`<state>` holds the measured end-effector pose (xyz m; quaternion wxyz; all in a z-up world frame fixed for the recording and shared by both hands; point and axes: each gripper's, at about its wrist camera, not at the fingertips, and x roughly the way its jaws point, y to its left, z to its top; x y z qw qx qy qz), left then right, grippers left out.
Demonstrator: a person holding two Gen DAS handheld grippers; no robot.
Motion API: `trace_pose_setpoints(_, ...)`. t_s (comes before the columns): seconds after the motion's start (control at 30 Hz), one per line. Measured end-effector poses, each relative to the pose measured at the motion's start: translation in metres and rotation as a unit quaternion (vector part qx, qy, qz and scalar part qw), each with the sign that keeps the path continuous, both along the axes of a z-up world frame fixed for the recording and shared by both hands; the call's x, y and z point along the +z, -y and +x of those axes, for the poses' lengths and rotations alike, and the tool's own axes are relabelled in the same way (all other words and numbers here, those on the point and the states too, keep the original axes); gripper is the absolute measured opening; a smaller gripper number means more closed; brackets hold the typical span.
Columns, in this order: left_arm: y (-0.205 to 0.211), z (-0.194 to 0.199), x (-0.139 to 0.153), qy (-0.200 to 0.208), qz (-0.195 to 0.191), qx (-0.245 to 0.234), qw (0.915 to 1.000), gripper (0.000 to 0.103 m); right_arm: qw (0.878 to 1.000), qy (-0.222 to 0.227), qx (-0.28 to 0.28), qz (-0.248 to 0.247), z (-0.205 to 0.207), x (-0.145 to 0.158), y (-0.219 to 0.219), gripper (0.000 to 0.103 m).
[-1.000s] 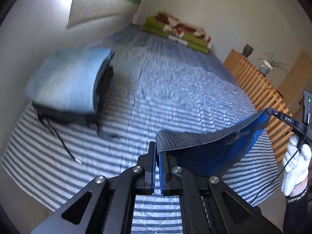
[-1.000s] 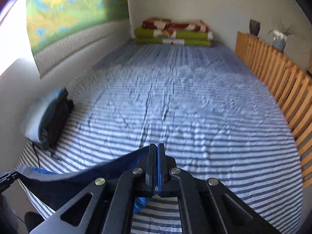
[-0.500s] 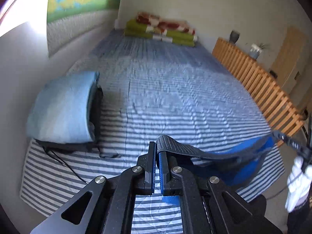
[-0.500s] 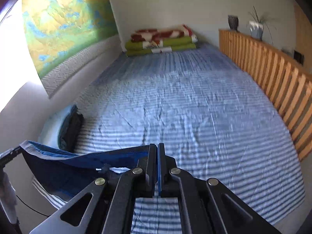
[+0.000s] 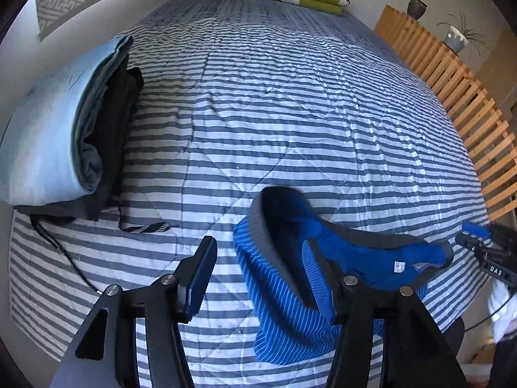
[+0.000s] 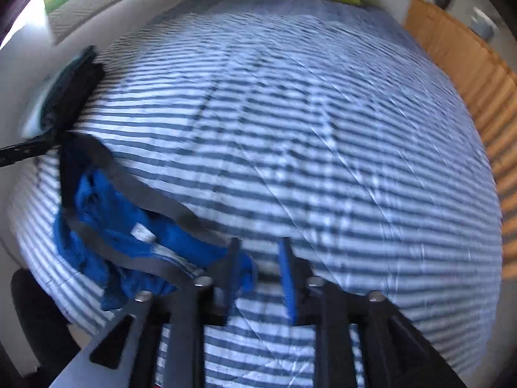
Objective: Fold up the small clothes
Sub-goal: 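Release the briefs from the right tool and lower them onto the bed, then grasp the waistband with the right tool and stretch it from the left tool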
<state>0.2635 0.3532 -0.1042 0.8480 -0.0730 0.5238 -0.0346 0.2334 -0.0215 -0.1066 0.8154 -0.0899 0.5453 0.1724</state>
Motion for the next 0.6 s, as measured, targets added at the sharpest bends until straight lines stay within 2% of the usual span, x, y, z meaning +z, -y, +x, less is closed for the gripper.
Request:
trace_pose_setpoints(0.07, -0.01, -0.01, 0.002, -0.003, -0.007, 0.016, 0.9998, 0.059, 0.999, 0.015, 0.028, -0.01, 0.008, 0.0, -0.018, 0.038)
trace_pose_setpoints(0.13, -0.014, -0.016, -0.002, -0.007, -0.034, 0.02, 0.9992, 0.059, 0.998, 0.016, 0.059, -0.021, 0.013, -0.007, -0.034, 0.038)
trace_pose_setpoints(0.27, 0.01, -0.033, -0.025, -0.034, -0.035, 0.001, 0.9988, 0.058, 0.996, 0.009, 0.083, -0.037, 0.025, -0.029, -0.058, 0.038)
trace_pose_setpoints(0.43, 0.041, -0.034, -0.05, -0.067, -0.114, -0.017, 0.9911, 0.058, 0.995, -0.005, 0.09, -0.049, 0.039, -0.051, -0.07, 0.038)
trace_pose_setpoints(0.6, 0.06, -0.029, -0.066, -0.087, -0.113, -0.016, 0.9896, 0.059, 0.993, -0.007, 0.109, -0.054, 0.047, -0.056, -0.08, 0.038)
